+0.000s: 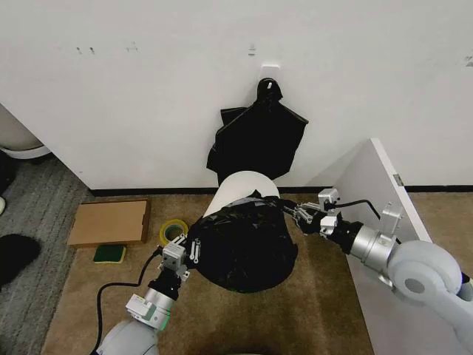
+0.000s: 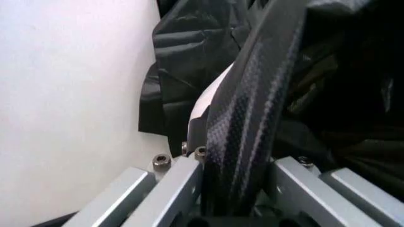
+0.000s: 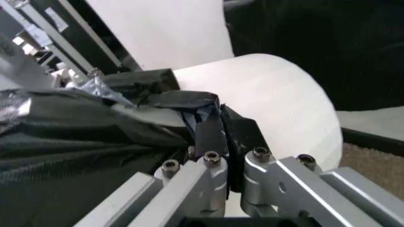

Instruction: Place the garbage bag over the trash bin.

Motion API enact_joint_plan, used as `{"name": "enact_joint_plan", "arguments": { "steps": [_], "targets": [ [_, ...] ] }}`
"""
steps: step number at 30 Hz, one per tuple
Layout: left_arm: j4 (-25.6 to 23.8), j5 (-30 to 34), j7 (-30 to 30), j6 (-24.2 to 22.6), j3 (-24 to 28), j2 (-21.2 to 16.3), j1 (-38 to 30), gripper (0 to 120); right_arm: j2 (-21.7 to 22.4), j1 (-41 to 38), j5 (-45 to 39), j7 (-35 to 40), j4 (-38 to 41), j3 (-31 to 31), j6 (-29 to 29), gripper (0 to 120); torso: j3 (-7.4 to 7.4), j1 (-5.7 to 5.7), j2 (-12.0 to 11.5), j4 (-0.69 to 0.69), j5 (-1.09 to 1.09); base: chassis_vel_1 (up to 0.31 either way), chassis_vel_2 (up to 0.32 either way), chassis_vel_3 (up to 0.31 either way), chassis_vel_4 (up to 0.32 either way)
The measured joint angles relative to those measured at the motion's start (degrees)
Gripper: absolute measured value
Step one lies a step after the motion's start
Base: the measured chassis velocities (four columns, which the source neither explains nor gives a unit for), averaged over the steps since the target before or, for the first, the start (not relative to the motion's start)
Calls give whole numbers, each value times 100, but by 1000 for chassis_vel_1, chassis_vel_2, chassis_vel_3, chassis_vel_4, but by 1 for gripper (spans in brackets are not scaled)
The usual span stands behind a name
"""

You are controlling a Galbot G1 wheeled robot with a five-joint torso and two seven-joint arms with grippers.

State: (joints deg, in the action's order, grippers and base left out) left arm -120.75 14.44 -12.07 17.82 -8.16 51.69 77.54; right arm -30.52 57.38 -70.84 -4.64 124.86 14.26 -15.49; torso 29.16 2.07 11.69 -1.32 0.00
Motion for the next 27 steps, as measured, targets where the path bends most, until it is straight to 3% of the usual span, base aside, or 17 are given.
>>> {"name": "enact_joint_plan", "arguments": {
  "steps": [14,17,22,27],
  "targets": [
    [36,-36,101,120,52,55,9,0,-119,74,366,116,-126,-68,-66,0,0,0,0,0,0,0,0,0,0],
    [21,144,-44,-48,34,76,30,0,-155,161,564,113,-93,-3,35,0,0,0,0,0,0,0,0,0,0],
    [-41,686,-507,-613,-24,132,-22,0,-195,253,633,119,21,516,57,22,0,0,0,1,-2,0,0,0,0],
    [-116,934,-667,-888,-48,157,-86,0,-194,388,709,173,172,739,30,36,0,0,0,-1,0,0,0,0,0]
  ]
}}
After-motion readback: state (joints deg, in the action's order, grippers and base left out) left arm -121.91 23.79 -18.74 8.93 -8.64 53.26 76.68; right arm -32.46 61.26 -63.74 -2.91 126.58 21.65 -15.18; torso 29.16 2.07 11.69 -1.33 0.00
